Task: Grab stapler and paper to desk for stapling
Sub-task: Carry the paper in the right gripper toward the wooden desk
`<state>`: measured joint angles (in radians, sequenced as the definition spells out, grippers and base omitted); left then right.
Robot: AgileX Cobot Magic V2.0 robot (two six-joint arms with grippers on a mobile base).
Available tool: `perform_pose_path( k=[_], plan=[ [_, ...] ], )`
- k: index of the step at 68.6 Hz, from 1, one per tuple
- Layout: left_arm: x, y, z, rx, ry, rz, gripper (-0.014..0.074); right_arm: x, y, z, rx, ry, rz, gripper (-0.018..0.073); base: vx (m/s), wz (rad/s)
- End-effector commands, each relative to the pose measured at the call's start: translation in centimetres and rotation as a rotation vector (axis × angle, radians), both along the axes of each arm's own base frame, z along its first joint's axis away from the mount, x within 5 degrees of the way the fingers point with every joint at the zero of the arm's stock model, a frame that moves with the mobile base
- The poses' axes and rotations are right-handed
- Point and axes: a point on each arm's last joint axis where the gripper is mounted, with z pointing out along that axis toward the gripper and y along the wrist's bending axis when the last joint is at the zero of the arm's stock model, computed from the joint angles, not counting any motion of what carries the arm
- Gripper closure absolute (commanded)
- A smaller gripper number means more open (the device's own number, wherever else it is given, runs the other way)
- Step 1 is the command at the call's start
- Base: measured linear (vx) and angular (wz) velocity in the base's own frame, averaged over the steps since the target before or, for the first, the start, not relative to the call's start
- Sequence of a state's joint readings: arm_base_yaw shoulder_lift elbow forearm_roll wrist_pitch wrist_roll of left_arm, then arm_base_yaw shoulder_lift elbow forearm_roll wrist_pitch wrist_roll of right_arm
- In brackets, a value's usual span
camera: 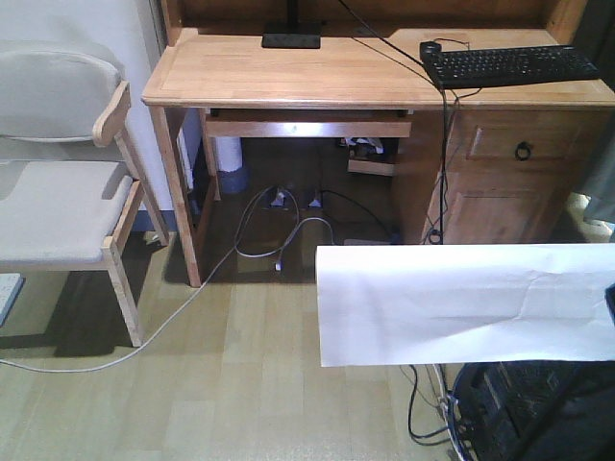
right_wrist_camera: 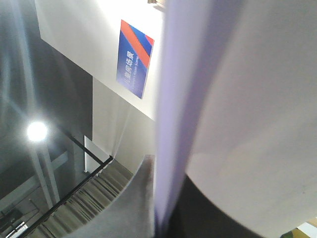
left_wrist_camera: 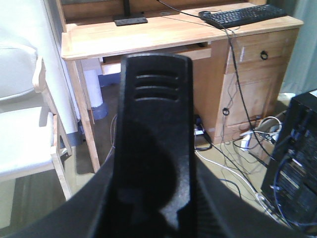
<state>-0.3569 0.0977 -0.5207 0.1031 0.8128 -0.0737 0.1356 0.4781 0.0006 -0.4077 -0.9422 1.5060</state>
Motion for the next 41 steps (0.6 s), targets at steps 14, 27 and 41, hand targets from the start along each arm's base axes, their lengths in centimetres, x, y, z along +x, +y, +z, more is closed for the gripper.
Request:
perform_pose_path(
  k=[14,27,41],
  plan=[
    [0.12,-0.11,1.85,-0.04,-0.126,-0.011,0.0603,-0.19,-0.02,1.32,0.024,-0.086,0.009,0.0565,0.18,0.06],
    [0.12,-0.11,1.85,-0.04,-0.126,-0.011,0.0603,-0.19,-0.02,1.32,0.024,-0.086,0.009,0.0565,0.18,0.05],
    [0.12,-0.11,1.85,-0.04,-0.126,-0.011,0.0603,-0.19,-0.02,1.32,0.024,-0.086,0.009,0.0565,0.17,0.05]
  ],
)
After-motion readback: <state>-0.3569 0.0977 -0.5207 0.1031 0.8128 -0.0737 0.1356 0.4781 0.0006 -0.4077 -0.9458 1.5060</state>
